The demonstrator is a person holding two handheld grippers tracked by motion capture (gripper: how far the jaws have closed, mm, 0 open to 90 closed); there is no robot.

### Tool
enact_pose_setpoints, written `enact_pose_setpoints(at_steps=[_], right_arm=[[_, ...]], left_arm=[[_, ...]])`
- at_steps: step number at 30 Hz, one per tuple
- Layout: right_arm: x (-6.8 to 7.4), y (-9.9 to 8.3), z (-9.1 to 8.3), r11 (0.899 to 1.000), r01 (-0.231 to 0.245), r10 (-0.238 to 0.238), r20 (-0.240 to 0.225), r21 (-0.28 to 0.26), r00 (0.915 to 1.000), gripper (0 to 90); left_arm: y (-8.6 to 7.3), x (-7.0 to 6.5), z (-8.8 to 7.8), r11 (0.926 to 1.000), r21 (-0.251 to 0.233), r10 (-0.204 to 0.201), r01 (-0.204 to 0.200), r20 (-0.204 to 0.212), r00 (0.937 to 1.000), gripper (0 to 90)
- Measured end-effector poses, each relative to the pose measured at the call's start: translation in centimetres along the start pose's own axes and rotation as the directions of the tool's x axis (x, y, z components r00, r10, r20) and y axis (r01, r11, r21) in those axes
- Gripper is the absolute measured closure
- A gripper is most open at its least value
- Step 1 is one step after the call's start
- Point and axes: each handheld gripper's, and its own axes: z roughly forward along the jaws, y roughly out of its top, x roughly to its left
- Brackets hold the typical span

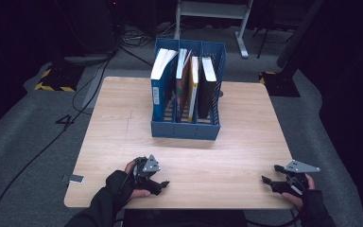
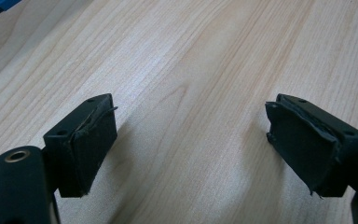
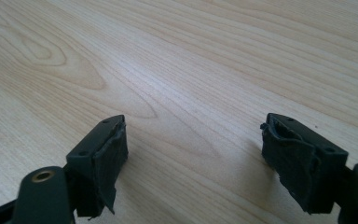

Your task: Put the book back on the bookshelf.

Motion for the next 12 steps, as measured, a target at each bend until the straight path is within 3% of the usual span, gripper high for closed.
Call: enact_pose_setpoints(at_steps=[12], right_arm=[[-0.01,0.0,0.0,1.0,0.0,0.0,0.001,0.001,1.0,22.5]], left_arm=[[-0.09,-0.05,-0.07,1.0,-0.001,-0.01,0.01,-0.007,0.9999,15.4]])
